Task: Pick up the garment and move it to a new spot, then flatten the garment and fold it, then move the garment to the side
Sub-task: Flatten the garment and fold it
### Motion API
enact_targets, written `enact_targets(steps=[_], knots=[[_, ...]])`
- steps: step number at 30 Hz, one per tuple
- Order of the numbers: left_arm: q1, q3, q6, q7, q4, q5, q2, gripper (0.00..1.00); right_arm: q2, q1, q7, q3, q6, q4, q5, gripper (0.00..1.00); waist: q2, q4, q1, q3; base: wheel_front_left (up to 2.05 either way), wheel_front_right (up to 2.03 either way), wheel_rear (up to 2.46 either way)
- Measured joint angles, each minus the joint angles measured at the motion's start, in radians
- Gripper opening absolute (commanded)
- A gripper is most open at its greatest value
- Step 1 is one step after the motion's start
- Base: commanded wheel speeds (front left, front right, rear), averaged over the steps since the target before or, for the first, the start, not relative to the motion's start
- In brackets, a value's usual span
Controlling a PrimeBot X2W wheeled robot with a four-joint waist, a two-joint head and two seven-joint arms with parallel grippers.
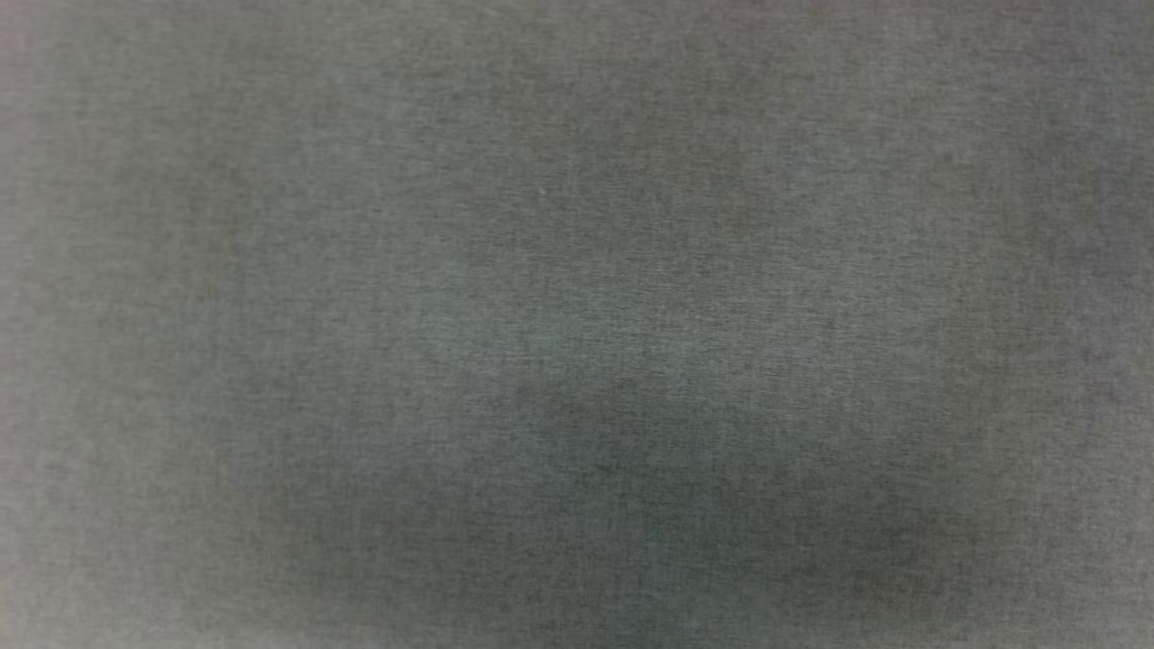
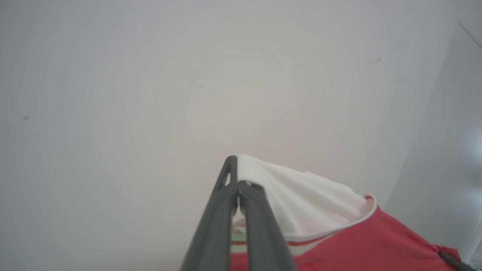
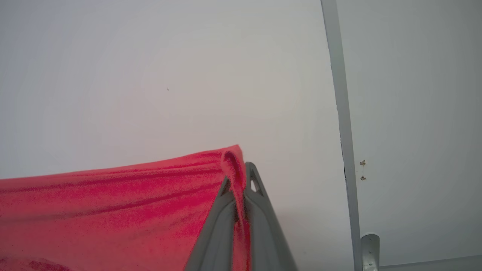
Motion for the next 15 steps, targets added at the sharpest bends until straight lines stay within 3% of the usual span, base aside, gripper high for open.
enact_targets(steps=[6, 11, 15], knots=[[0.021, -0.009, -0.006, 0.014, 0.046, -0.060, -0.032, 0.00, -0.005, 0.024, -0.005, 0.069, 0.000, 0.026, 0.023, 0.00, 0.0000, -0.014, 0.0000, -0.004, 0.00, 0.00, 0.00], [0.235, -0.111, -0.006, 0.068, -0.108, -0.134, -0.009, 0.00, -0.019, 0.178, 0.024, 0.190, -0.001, -0.042, 0.113, 0.00, 0.0000, -0.008, -0.0001, -0.021, 0.00, 0.00, 0.00], [0.415, -0.166, -0.006, 0.028, -0.236, -0.189, 0.037, 0.00, -0.098, 0.337, 0.042, 0.281, -0.001, -0.159, 0.212, 0.00, 0.0000, 0.001, -0.0001, -0.040, 0.00, 0.00, 0.00]])
